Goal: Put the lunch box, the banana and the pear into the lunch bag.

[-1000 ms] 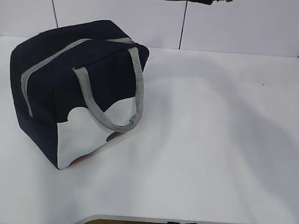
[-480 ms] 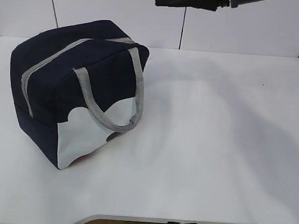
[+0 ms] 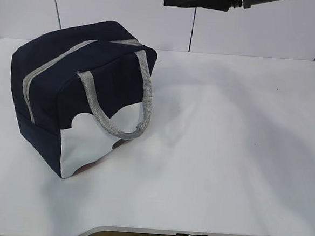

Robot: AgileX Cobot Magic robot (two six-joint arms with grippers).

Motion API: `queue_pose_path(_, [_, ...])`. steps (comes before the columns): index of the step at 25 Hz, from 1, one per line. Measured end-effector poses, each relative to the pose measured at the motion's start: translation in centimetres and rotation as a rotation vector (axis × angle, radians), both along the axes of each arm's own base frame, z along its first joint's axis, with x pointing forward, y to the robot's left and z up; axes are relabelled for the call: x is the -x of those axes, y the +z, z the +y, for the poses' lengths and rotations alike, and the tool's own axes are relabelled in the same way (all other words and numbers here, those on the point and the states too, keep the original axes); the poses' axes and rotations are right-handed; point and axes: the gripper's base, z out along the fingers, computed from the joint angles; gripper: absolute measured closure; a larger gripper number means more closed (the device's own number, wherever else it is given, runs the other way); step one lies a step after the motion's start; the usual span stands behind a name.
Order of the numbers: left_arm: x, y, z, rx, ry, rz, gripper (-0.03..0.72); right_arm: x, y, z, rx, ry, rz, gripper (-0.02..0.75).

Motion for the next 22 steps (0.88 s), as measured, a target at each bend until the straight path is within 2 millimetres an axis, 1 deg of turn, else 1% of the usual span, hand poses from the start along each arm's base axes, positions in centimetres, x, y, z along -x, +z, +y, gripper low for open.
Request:
queue_pose_path(3, [0.4, -1.6, 0.3, -0.007, 0.012, -0.051, 0.433, 0.0, 0.0, 0.0, 0.0, 0.0, 0.0, 0.405])
queue_pose_path(7, [0.8, -2.9, 0.7, -0.019, 0.033, -0.107, 0.433, 0.0, 0.0, 0.0, 0.0, 0.0, 0.0, 0.404])
queue_pose_path(10, [1.0, -3.5, 0.7, -0.02, 0.034, -0.111, 0.433, 0.0, 0.0, 0.0, 0.0, 0.0, 0.0, 0.404])
queue_pose_path(15, [0.3, -5.3, 0.6, -0.031, 0.033, -0.06, 0.433, 0.0, 0.0, 0.0, 0.0, 0.0, 0.0, 0.405])
queue_pose_path(19, [0.3, -5.5, 0.6, -0.031, 0.041, -0.069, 0.433, 0.0, 0.1, 0.0, -0.001, -0.001, 0.0, 0.405])
queue_pose_path(22, [0.2, -5.5, 0.9, -0.028, 0.082, -0.068, 0.433, 0.0, 0.1, 0.0, -0.001, -0.001, 0.002, 0.404])
